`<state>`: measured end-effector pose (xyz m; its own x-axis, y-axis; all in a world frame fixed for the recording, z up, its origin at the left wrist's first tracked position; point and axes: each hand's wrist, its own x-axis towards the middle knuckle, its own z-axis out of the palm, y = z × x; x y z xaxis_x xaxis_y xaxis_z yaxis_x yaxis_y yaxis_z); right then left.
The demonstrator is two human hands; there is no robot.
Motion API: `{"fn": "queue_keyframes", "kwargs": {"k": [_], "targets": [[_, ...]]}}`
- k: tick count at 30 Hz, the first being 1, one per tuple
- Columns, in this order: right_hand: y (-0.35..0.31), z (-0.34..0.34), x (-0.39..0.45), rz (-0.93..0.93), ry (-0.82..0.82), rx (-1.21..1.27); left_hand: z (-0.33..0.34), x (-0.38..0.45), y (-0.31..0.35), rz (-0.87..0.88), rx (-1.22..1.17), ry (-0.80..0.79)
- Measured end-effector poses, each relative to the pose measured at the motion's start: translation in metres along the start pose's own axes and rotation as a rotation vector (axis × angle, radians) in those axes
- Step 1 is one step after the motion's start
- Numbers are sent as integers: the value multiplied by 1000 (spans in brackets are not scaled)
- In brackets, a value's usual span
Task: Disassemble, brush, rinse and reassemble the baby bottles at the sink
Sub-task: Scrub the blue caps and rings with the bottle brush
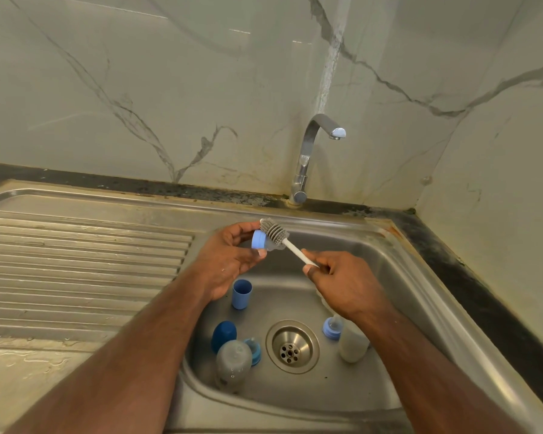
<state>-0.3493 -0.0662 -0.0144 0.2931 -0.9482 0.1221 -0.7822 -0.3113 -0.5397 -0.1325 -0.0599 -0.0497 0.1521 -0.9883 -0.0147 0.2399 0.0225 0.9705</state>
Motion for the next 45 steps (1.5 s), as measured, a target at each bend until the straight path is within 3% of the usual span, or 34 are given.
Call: {"fn": "queue_keyframes", "kwargs": {"k": [24,36,42,45], "targets": [[4,5,4,61,36,-107,5,-1,2,-7,-95,49],[3,2,0,9,44,50,3,0,6,-19,-164,69],[5,9,4,25,2,25,1,-4,10,-62,-323,18],[2,6,1,9,40,175,-3,-2,10,-78,-341,46]]}}
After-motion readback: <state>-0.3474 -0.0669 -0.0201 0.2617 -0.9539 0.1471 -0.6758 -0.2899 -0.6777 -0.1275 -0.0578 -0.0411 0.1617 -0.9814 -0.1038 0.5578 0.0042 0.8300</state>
